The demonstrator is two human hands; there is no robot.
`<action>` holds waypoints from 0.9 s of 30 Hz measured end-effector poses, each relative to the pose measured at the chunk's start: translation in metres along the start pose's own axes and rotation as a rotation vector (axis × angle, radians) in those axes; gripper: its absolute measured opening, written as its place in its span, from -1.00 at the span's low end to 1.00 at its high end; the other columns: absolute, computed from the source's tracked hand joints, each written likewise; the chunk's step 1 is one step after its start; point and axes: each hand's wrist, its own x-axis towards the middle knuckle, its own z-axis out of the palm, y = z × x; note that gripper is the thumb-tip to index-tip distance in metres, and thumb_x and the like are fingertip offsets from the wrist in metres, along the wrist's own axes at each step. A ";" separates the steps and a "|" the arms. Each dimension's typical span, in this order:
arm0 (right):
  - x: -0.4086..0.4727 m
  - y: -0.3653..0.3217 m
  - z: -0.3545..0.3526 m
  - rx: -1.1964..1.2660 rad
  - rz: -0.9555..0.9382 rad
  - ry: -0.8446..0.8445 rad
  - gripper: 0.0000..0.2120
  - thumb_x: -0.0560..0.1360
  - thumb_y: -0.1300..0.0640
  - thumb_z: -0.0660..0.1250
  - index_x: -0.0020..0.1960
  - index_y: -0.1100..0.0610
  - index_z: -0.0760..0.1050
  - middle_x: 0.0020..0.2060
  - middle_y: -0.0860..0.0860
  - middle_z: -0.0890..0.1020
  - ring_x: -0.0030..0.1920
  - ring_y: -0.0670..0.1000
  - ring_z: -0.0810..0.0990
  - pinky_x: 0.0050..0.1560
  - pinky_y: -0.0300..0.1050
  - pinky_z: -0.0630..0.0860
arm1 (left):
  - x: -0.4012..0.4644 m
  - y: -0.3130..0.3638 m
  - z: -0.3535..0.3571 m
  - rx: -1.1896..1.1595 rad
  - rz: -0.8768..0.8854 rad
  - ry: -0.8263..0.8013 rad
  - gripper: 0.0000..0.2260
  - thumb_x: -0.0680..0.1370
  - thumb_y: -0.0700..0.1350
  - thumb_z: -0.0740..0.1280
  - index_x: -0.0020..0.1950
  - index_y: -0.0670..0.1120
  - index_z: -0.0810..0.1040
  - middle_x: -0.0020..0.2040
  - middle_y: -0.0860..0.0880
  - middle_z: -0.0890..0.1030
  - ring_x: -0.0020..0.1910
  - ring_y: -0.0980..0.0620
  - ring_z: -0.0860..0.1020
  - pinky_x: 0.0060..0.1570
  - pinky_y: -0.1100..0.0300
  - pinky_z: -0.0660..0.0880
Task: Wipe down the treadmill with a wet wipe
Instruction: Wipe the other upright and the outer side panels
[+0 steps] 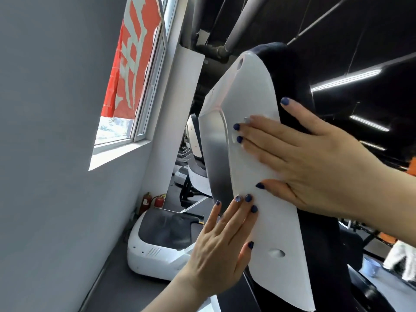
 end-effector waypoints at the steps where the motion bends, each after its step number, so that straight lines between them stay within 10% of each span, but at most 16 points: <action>1: 0.008 -0.004 0.001 -0.042 -0.006 -0.032 -0.32 0.64 -0.18 -0.08 0.55 0.28 0.27 0.53 0.24 0.31 0.58 0.21 0.19 0.59 0.24 -0.13 | 0.000 0.000 0.002 -0.006 -0.006 0.006 -0.36 0.56 -0.06 0.24 0.61 -0.08 0.10 0.67 0.02 -0.04 0.63 -0.01 0.08 0.58 -0.03 0.07; 8: 0.039 -0.019 0.011 -0.263 -0.038 -0.093 -0.29 0.64 -0.20 -0.35 0.64 0.22 -0.09 0.62 0.22 0.01 0.62 0.23 -0.03 0.55 0.31 -0.29 | -0.002 -0.001 0.007 -0.024 -0.014 0.040 -0.37 0.57 -0.08 0.23 0.61 -0.08 0.09 0.67 0.01 -0.04 0.63 -0.03 0.07 0.60 -0.04 0.02; 27: -0.020 -0.034 0.009 -0.053 0.000 -0.040 -0.35 0.67 -0.13 -0.07 0.60 0.28 0.12 0.59 0.21 0.18 0.60 0.18 0.07 0.59 0.19 -0.22 | -0.030 0.011 0.023 -0.064 -0.050 0.030 -0.37 0.57 -0.08 0.25 0.61 -0.10 0.09 0.67 -0.01 -0.05 0.63 -0.04 0.06 0.57 -0.09 0.09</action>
